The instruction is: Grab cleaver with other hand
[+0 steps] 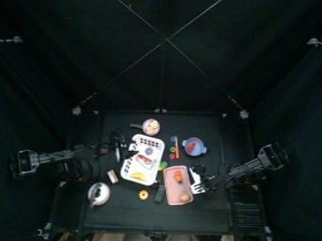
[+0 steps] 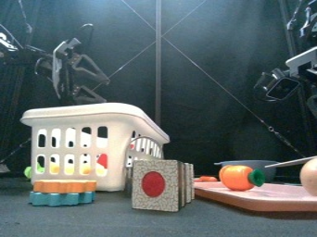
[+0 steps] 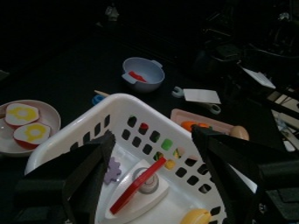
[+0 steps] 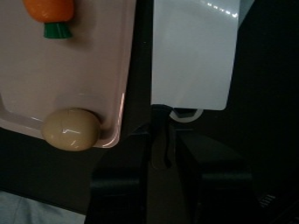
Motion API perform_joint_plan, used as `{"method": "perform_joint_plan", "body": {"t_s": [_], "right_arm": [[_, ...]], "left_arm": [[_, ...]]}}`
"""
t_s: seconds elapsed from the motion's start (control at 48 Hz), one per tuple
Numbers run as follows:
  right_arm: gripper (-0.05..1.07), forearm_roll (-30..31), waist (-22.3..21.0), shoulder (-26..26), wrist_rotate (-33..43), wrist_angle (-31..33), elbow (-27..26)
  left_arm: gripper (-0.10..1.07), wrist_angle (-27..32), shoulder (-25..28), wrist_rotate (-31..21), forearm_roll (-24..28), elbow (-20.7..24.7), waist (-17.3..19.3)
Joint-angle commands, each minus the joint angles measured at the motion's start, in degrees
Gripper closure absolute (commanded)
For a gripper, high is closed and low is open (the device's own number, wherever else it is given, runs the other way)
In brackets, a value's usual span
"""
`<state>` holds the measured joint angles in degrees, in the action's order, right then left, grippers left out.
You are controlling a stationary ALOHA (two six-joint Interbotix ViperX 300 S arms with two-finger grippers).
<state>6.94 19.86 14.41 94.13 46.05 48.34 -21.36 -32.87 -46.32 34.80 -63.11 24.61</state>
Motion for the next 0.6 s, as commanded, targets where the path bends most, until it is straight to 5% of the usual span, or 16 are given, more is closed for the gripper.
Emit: {"method": "perform_joint_plan", "body": {"t_s": [0.0, 0.25, 0.583], "right_arm": [[0.47, 1.0, -0.1, 1.4, -0.4, -1.6, -0.8], [0.47, 3.7, 0.3, 4.1, -5.0, -7.9, -1.3], [0.47, 9.3, 0.3, 7.1, -7.5, -12.9, -0.8]], "left_arm": [[-0.05, -1.6, -0.2, 0.1, 0.3, 0.7, -0.3], [-0.05, -4.9, -0.1, 1.7, 4.0, 0.6, -0.8], [-0.05, -5.1, 0.5, 11.3, 4.7, 0.6, -4.0]]}}
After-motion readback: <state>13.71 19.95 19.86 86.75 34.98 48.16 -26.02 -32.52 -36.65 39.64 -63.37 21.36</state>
